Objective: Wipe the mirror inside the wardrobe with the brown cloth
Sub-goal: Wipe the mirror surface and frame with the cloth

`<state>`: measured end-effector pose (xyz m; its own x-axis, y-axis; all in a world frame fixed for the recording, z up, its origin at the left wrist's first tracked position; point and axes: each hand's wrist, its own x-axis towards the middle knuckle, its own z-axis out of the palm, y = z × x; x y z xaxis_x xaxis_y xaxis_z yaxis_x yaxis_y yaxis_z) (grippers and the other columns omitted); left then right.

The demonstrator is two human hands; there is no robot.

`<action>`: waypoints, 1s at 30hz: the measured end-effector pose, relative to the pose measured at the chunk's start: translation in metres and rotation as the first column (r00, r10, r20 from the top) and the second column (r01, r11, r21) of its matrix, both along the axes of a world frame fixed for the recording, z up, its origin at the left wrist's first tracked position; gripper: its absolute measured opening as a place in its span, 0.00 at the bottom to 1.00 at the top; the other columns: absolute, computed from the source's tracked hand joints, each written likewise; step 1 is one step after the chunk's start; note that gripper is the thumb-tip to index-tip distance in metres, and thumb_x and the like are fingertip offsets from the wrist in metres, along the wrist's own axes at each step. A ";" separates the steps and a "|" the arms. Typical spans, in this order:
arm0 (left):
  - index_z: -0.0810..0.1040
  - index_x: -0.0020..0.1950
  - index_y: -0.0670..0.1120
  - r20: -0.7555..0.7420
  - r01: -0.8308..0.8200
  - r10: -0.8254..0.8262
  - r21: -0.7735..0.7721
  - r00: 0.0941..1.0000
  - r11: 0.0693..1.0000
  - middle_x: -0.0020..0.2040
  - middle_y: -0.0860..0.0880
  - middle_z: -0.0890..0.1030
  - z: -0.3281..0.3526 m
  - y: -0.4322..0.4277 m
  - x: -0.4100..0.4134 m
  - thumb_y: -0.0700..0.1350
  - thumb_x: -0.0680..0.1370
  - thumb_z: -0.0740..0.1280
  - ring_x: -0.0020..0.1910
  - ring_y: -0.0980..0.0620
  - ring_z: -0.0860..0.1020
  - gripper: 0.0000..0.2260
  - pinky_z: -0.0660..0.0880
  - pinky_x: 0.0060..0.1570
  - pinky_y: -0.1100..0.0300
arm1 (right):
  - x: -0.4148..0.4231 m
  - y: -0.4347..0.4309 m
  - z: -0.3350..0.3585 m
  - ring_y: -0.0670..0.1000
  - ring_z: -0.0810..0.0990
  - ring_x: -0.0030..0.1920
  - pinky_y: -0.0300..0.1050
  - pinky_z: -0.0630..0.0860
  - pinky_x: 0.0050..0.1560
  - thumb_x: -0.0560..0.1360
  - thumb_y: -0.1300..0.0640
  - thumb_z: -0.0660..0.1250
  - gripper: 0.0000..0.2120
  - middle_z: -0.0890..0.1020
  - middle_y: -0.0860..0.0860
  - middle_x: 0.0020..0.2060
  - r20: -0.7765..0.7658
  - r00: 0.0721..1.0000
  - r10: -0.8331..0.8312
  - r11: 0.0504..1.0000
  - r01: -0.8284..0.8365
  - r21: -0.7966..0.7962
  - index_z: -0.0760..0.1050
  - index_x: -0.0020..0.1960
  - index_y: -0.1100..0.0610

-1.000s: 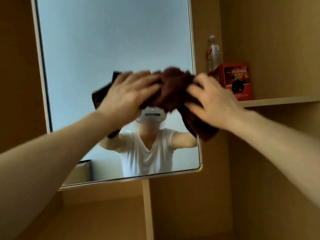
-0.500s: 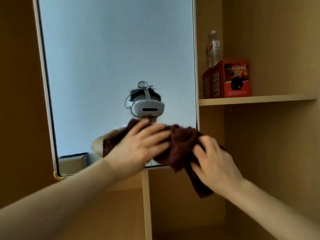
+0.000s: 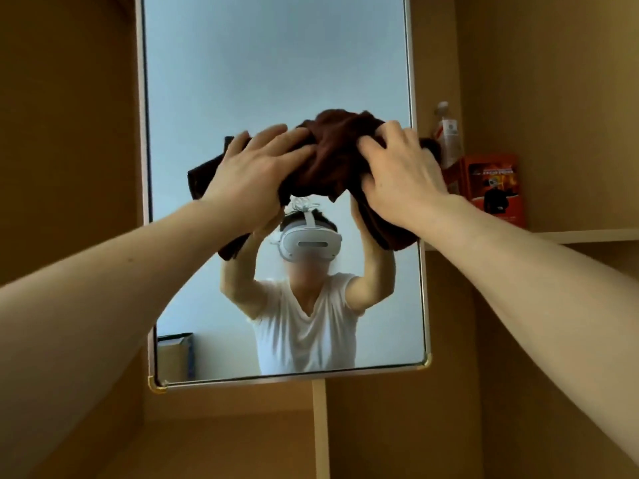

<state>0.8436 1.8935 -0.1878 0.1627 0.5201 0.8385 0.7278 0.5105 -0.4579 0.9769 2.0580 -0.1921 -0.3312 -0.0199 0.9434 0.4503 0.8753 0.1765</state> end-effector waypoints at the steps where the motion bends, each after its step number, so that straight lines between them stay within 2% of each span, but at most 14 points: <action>1: 0.67 0.73 0.50 0.001 0.026 -0.026 0.023 1.000 0.999 0.74 0.49 0.65 -0.006 -0.004 -0.004 0.34 0.69 0.66 0.73 0.41 0.61 0.33 0.58 0.68 0.38 | -0.007 -0.004 -0.004 0.62 0.66 0.61 0.56 0.67 0.52 0.76 0.57 0.60 0.18 0.67 0.58 0.62 -0.018 1.000 0.017 1.000 -0.017 0.003 0.68 0.65 0.54; 4: 0.68 0.71 0.49 -0.021 0.061 -0.060 0.032 0.998 0.998 0.72 0.47 0.68 -0.047 -0.012 -0.022 0.35 0.63 0.71 0.71 0.40 0.64 0.36 0.61 0.65 0.36 | -0.020 -0.008 -0.041 0.64 0.70 0.56 0.57 0.70 0.47 0.71 0.57 0.64 0.18 0.72 0.60 0.58 -0.047 0.995 0.086 0.994 -0.083 0.075 0.73 0.61 0.56; 7: 0.68 0.70 0.50 -0.066 0.041 -0.045 -0.063 0.997 0.997 0.73 0.46 0.68 -0.108 -0.028 -0.038 0.40 0.63 0.75 0.71 0.42 0.65 0.37 0.62 0.66 0.39 | -0.022 -0.008 -0.099 0.61 0.70 0.51 0.54 0.73 0.42 0.67 0.52 0.63 0.18 0.73 0.58 0.54 0.077 0.987 0.144 0.977 -0.154 0.146 0.74 0.56 0.55; 10: 0.69 0.72 0.49 -0.137 0.069 -0.103 -0.232 0.985 0.970 0.73 0.46 0.67 -0.166 -0.047 -0.042 0.40 0.73 0.64 0.74 0.42 0.62 0.26 0.60 0.67 0.37 | -0.018 -0.005 -0.150 0.56 0.70 0.51 0.53 0.76 0.43 0.67 0.48 0.60 0.18 0.73 0.55 0.55 0.321 0.930 0.180 0.941 -0.258 0.220 0.72 0.55 0.52; 12: 0.67 0.73 0.49 -0.169 0.046 -0.102 -0.308 0.980 0.950 0.74 0.47 0.66 -0.178 -0.054 -0.042 0.41 0.76 0.57 0.74 0.42 0.61 0.24 0.60 0.67 0.37 | -0.015 0.000 -0.156 0.55 0.71 0.50 0.52 0.77 0.43 0.66 0.47 0.62 0.17 0.74 0.53 0.55 0.430 0.886 0.176 0.916 -0.308 0.258 0.74 0.53 0.51; 14: 0.66 0.73 0.50 -0.190 0.004 -0.072 -0.335 0.979 0.942 0.74 0.48 0.65 -0.167 -0.057 -0.044 0.40 0.75 0.57 0.75 0.43 0.60 0.25 0.58 0.68 0.38 | -0.016 0.002 -0.138 0.55 0.71 0.48 0.52 0.77 0.43 0.66 0.45 0.63 0.17 0.75 0.53 0.53 0.469 0.869 0.156 0.892 -0.328 0.311 0.76 0.51 0.51; 16: 0.67 0.72 0.50 -0.162 -0.025 -0.023 -0.289 0.986 0.957 0.74 0.48 0.66 -0.141 -0.057 -0.048 0.40 0.73 0.63 0.74 0.44 0.61 0.27 0.60 0.67 0.37 | -0.021 -0.002 -0.105 0.57 0.72 0.48 0.53 0.77 0.43 0.65 0.43 0.61 0.19 0.75 0.55 0.52 0.441 0.888 0.127 0.893 -0.297 0.339 0.76 0.50 0.53; 18: 0.69 0.69 0.50 -0.089 -0.048 0.032 -0.181 0.996 0.982 0.73 0.47 0.68 -0.104 -0.059 -0.046 0.43 0.70 0.69 0.72 0.44 0.65 0.28 0.65 0.64 0.37 | -0.028 -0.010 -0.065 0.61 0.74 0.47 0.55 0.77 0.42 0.64 0.44 0.59 0.21 0.76 0.58 0.52 0.342 0.928 0.147 0.913 -0.260 0.313 0.76 0.50 0.55; 21: 0.69 0.71 0.48 0.019 -0.063 0.063 -0.015 0.998 0.998 0.73 0.46 0.69 -0.045 -0.067 -0.037 0.42 0.71 0.61 0.71 0.40 0.66 0.27 0.66 0.63 0.35 | -0.036 -0.033 -0.003 0.63 0.71 0.55 0.57 0.73 0.51 0.68 0.45 0.58 0.24 0.72 0.60 0.57 0.208 0.960 0.187 0.950 -0.230 0.211 0.74 0.59 0.56; 24: 0.66 0.74 0.50 0.131 -0.055 0.048 0.054 0.990 0.997 0.75 0.49 0.64 -0.008 -0.074 -0.039 0.34 0.72 0.64 0.74 0.41 0.59 0.31 0.61 0.67 0.38 | -0.045 -0.049 0.035 0.59 0.66 0.61 0.54 0.68 0.60 0.73 0.49 0.63 0.22 0.67 0.56 0.61 0.210 0.952 0.220 0.966 -0.243 0.088 0.70 0.65 0.52; 27: 0.67 0.73 0.50 0.141 0.021 -0.031 0.075 0.989 0.997 0.74 0.48 0.66 -0.022 -0.077 -0.049 0.31 0.69 0.64 0.72 0.41 0.62 0.33 0.66 0.63 0.36 | -0.052 -0.056 0.029 0.58 0.66 0.60 0.53 0.67 0.59 0.72 0.49 0.64 0.20 0.68 0.54 0.60 0.186 0.952 0.245 0.963 -0.261 0.068 0.72 0.64 0.50; 30: 0.67 0.73 0.48 0.181 0.039 -0.053 0.079 0.982 0.996 0.74 0.47 0.66 -0.077 -0.076 -0.058 0.29 0.66 0.67 0.72 0.40 0.64 0.37 0.69 0.62 0.39 | -0.059 -0.057 -0.006 0.59 0.69 0.56 0.52 0.68 0.54 0.69 0.47 0.63 0.19 0.71 0.54 0.56 0.218 0.944 0.250 0.949 -0.283 0.138 0.76 0.58 0.50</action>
